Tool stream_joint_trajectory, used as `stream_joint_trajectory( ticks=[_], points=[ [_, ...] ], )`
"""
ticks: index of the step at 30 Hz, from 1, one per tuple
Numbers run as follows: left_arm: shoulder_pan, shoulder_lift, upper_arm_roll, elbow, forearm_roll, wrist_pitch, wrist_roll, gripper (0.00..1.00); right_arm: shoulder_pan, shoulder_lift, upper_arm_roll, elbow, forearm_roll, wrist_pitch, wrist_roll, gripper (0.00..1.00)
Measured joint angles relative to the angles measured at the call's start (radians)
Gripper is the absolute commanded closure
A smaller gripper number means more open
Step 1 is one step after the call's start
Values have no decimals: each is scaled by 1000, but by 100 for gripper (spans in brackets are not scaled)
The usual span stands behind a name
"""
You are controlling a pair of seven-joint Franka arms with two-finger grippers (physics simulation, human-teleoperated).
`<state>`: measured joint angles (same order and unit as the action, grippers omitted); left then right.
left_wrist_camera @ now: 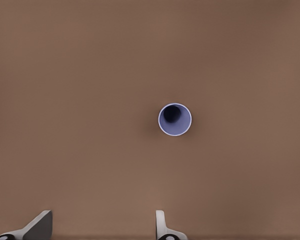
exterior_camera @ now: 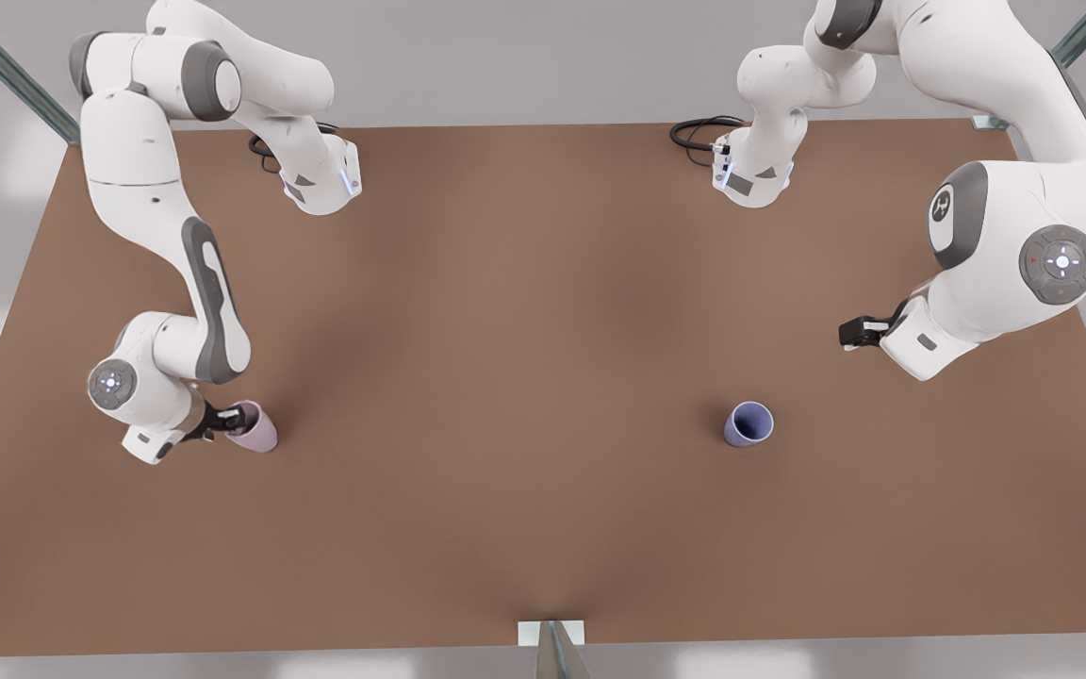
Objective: Stack the cups, with the pink cup at the bottom and the purple cup at the top
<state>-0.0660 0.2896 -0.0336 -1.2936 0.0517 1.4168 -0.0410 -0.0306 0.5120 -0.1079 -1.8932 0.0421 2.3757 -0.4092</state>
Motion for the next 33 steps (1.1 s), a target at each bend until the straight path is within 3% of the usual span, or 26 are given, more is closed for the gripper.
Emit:
stream_joint_trajectory(
  ticks=[2,3,9,13,17,20,25,28,32,33],
  points=[
    [0,0,0,0,0,0,0,0,6,4,2,0,8,12,-12,75],
    [0,0,0,0,0,0,0,0,7,4,2,0,13,16,-19,79],
    [0,0,0,0,0,0,0,0,8,-3,11,3,18,27,-45,79],
    [0,0,0,0,-1,0,0,0,22,-70,68,9,18,-10,-45,79],
    [0,3,0,0,-2,0,0,0,241,-114,128,41,40,-63,22,79],
    [0,4,0,0,-3,0,0,0,486,-13,142,256,105,-99,133,79],
    [0,13,0,0,-7,0,0,0,774,371,136,830,109,-211,400,79],
    [0,26,0,0,-10,6,0,0,831,484,93,931,103,-245,549,79],
    [-5,91,-2,-17,-19,58,0,0,853,523,60,946,94,-270,712,79],
    [-10,103,-2,-57,-26,91,0,0,854,526,56,945,93,-275,748,71]
  ],
)
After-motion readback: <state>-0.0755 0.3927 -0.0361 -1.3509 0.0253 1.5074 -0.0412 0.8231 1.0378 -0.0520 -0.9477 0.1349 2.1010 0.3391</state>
